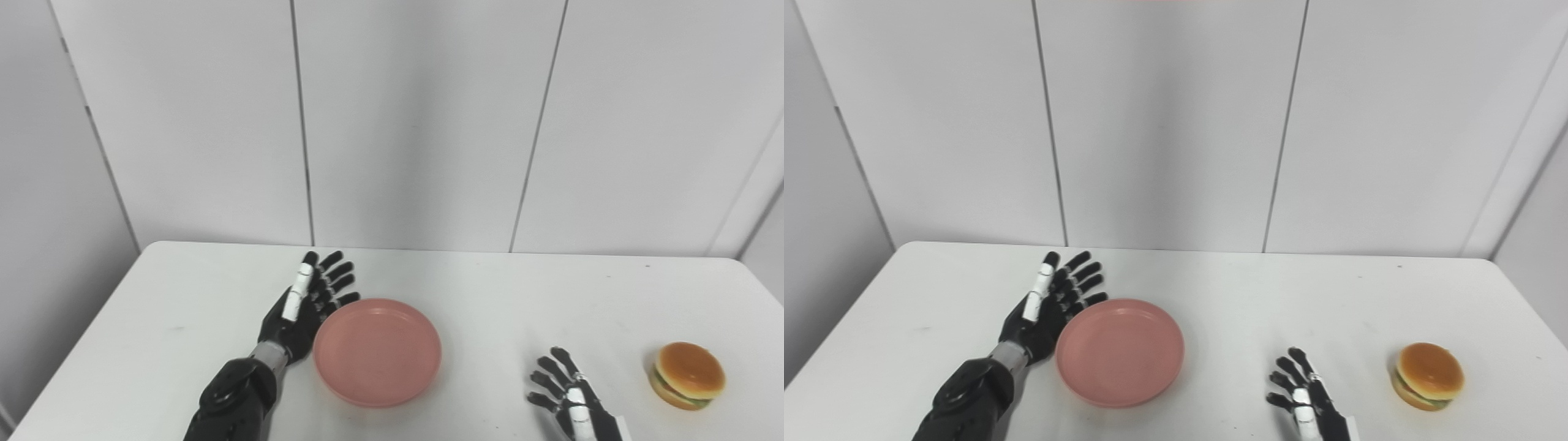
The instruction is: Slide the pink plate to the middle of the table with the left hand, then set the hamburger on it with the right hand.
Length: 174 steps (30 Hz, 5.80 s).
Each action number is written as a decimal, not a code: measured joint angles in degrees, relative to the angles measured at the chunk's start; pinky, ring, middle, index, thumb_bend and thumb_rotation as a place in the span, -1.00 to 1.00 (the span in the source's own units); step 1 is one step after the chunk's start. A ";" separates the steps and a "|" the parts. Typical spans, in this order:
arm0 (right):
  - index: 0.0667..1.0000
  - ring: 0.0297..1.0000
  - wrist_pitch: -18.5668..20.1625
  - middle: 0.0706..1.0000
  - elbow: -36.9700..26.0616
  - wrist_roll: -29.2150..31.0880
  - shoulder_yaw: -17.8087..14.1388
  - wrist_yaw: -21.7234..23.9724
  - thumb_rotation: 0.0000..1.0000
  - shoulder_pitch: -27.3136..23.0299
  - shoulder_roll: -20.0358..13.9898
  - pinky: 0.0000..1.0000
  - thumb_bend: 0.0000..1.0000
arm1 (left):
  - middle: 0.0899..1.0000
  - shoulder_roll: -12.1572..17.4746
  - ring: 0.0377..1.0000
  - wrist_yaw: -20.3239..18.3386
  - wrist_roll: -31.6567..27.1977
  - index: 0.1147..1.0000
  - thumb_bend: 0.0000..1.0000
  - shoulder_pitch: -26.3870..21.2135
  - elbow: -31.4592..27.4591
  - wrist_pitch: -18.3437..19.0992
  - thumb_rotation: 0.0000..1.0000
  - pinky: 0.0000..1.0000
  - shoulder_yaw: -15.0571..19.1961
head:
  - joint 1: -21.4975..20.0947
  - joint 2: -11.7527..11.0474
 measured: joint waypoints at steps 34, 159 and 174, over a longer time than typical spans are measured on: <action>0.71 0.56 -6.23 0.65 -4.12 -17.61 3.77 -8.38 1.00 -0.39 2.60 0.45 0.53 | 0.52 -3.30 0.60 8.19 9.11 0.40 0.61 4.82 -4.84 -7.01 0.58 0.44 -4.85 | -11.16 -0.26; -0.12 -0.46 -0.76 -0.35 7.49 -46.71 14.37 -8.55 -0.71 -30.49 -22.59 -0.55 0.02 | 0.31 -8.27 0.35 10.49 7.90 0.29 0.50 0.60 1.90 -11.67 0.40 0.26 -5.33 | 5.01 2.02; -0.12 -0.43 -2.18 -0.33 16.39 -50.27 20.09 -7.54 -0.72 -31.24 -14.32 -0.51 0.02 | 0.32 -8.57 0.37 11.17 8.59 0.33 0.48 0.57 1.92 -11.82 0.42 0.27 -5.51 | 7.38 1.05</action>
